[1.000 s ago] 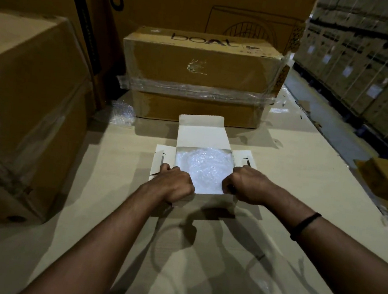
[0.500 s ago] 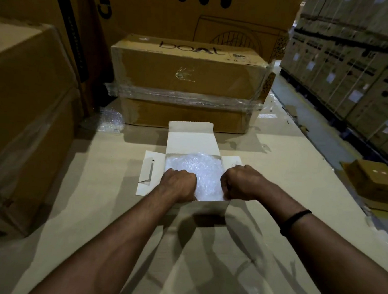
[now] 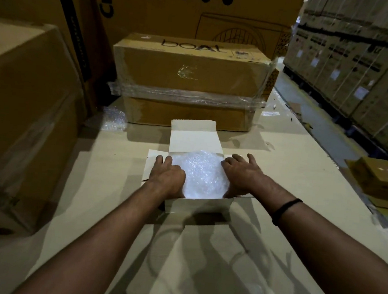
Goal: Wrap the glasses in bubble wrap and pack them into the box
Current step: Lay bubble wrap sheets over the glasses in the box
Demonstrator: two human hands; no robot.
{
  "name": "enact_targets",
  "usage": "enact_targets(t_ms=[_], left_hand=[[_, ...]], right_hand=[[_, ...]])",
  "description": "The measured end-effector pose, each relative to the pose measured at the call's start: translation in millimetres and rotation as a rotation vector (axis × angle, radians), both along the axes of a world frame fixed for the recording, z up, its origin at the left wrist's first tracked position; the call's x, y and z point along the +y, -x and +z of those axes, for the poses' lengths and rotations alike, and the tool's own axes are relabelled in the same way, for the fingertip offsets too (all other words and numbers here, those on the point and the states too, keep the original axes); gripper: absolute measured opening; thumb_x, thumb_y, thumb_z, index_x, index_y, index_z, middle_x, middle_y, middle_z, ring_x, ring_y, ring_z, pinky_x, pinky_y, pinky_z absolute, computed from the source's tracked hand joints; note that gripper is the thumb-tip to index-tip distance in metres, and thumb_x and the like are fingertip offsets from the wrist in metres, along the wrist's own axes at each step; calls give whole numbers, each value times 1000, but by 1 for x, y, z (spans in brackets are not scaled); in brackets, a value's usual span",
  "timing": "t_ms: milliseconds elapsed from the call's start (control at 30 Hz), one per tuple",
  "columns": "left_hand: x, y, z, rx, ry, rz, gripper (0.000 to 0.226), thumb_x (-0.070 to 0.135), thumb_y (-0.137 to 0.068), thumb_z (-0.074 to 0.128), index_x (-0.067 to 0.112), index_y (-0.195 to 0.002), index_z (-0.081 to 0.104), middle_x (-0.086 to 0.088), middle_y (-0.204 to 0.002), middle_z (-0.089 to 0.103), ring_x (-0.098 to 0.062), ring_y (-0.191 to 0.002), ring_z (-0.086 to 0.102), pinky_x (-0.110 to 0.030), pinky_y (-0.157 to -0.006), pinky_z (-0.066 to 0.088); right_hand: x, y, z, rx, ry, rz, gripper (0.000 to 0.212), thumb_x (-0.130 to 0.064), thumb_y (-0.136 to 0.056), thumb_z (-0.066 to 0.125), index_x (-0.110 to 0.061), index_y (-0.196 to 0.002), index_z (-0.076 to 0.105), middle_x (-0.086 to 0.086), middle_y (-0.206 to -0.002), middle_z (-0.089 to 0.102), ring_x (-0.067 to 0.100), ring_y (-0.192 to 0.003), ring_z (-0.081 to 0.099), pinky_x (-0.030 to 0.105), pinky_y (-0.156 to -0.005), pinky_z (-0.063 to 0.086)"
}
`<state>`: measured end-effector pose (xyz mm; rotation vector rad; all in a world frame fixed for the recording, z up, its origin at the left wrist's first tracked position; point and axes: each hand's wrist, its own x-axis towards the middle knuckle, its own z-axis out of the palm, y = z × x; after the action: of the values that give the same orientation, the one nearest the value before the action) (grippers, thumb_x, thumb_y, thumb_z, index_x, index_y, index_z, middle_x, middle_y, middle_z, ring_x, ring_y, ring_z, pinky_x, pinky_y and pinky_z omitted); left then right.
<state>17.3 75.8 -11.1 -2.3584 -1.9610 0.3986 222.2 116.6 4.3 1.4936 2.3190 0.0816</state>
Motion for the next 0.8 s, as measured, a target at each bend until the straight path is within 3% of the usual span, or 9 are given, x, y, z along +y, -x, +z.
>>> enact_targets(t_ms=[100,167,267,333,400,533,667,733,800], left_hand=[[0,-1,-2,4,3,-7,28,49,-82,63,22,-78,54,2,-99,62,-26,-114,40,-45,-98,23],[0,2,4,-36,2,6,29,47,-82,66,19,-81,62,3,-97,64,-24,-113,41,-44,-97,23],[0,13,13,-137,-124,15,17,43,-81,70,28,-88,74,9,-98,65,-21,-109,45,-41,-93,25],[-2,18,14,-150,-149,-6,16,45,-79,71,31,-87,74,12,-97,65,-19,-107,45,-40,-92,25],[-5,18,8,-135,-87,-40,15,41,-80,70,31,-89,75,12,-95,67,-18,-108,43,-40,-91,23],[-4,9,-7,-71,-8,-71,15,27,-84,62,27,-92,74,8,-93,70,-21,-108,42,-42,-91,24],[2,8,-5,-96,42,-56,15,27,-83,63,25,-94,73,6,-95,69,-21,-110,46,-43,-93,23],[3,15,-1,-228,-20,-31,14,26,-85,66,28,-97,75,7,-103,68,-20,-112,46,-39,-95,21],[-2,24,3,-323,-154,-45,20,23,-88,62,32,-101,73,10,-110,66,-17,-114,45,-36,-97,18]], right_hand=[[-2,4,-5,-69,16,12,91,-57,-79,65,-15,-150,26,7,-162,10,29,-149,1,59,-117,2],[-2,2,-4,-66,18,23,89,-60,-79,64,-18,-149,30,5,-162,8,29,-150,-1,59,-117,1],[-4,-8,6,84,-76,77,70,-59,-74,70,-26,-132,48,1,-154,31,24,-145,19,52,-116,13],[-8,-15,10,163,-165,158,37,-49,-77,70,-31,-109,60,-6,-133,53,20,-129,40,43,-107,25],[-14,-17,10,115,-166,237,12,-34,-82,64,-31,-94,65,-10,-116,62,20,-117,47,40,-103,26],[-14,-8,3,15,-46,202,17,-27,-88,54,-30,-98,67,-8,-111,65,20,-123,43,51,-114,12],[-9,1,11,-82,88,150,21,-28,-92,51,-28,-108,64,-2,-117,63,23,-132,36,56,-116,3],[-13,-4,14,-16,51,171,24,-24,-90,55,-33,-110,65,-5,-121,63,21,-131,37,49,-113,14],[-21,-14,15,121,-60,212,33,-17,-87,59,-37,-113,66,-10,-117,66,17,-121,43,37,-96,28]])
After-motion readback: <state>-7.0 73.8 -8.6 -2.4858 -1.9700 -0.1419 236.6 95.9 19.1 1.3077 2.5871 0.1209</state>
